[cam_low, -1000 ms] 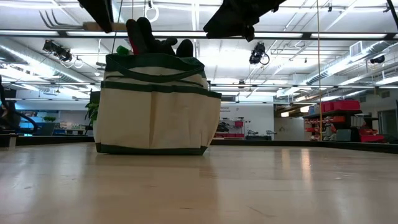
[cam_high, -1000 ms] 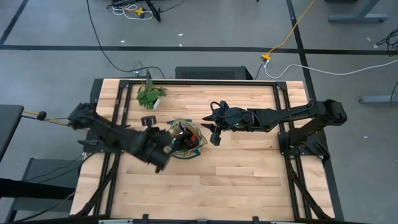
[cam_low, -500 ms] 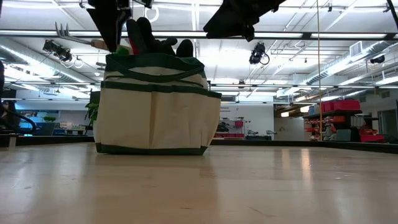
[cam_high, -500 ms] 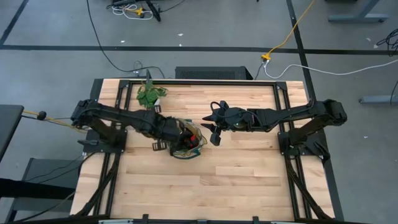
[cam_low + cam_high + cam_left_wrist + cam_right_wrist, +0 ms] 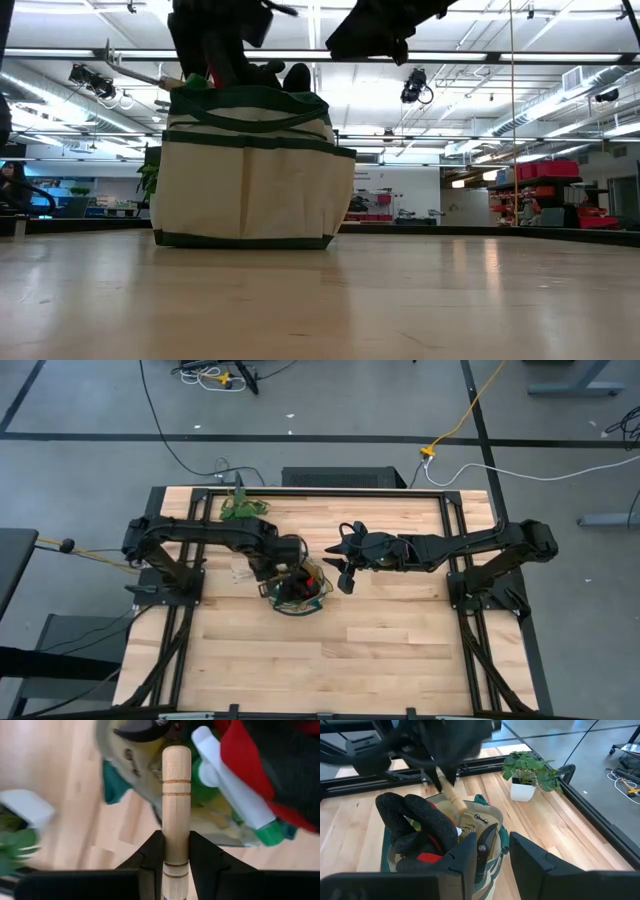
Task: Pick & Place Garden tools in Gardening bag
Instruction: Put the hand rake into the gardening bag
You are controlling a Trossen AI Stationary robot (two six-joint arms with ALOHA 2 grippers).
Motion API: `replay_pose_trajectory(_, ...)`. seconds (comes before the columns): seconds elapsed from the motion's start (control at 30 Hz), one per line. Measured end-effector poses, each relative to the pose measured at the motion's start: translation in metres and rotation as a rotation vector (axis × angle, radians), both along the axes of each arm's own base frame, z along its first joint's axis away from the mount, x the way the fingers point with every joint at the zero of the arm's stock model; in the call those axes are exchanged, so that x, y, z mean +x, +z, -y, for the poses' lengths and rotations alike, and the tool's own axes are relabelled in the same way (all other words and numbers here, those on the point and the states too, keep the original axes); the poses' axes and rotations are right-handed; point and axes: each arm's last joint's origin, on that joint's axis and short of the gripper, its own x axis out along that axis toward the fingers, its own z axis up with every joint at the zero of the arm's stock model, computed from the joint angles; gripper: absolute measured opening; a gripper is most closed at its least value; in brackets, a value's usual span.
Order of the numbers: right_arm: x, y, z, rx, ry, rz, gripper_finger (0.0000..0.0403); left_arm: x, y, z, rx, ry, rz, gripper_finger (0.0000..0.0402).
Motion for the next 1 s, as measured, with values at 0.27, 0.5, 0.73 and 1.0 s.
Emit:
replay_pose_trajectory(0.27,0.001,0.002,0.000,-0.006,0.002,0.017,0.0119,0.012,-0.009,-0.017,-0.161,0.069,0.011,0.0074)
replay_pose_trajectory(0.5,0.001,0.003,0.000,-0.012,0.006,0.027,0.0119,0.022,-0.018,-0.024,-0.356,0.135,0.020,0.0074)
replay_pose_trajectory(0.73,0.001,0.003,0.000,-0.019,0.009,0.026,0.0119,0.029,-0.019,-0.029,-0.406,0.160,0.059,0.0081)
replay_pose_trajectory(1.0,0.001,0.003,0.000,-0.020,0.009,0.030,0.0119,0.030,-0.016,-0.039,-0.367,0.229,0.089,0.0077)
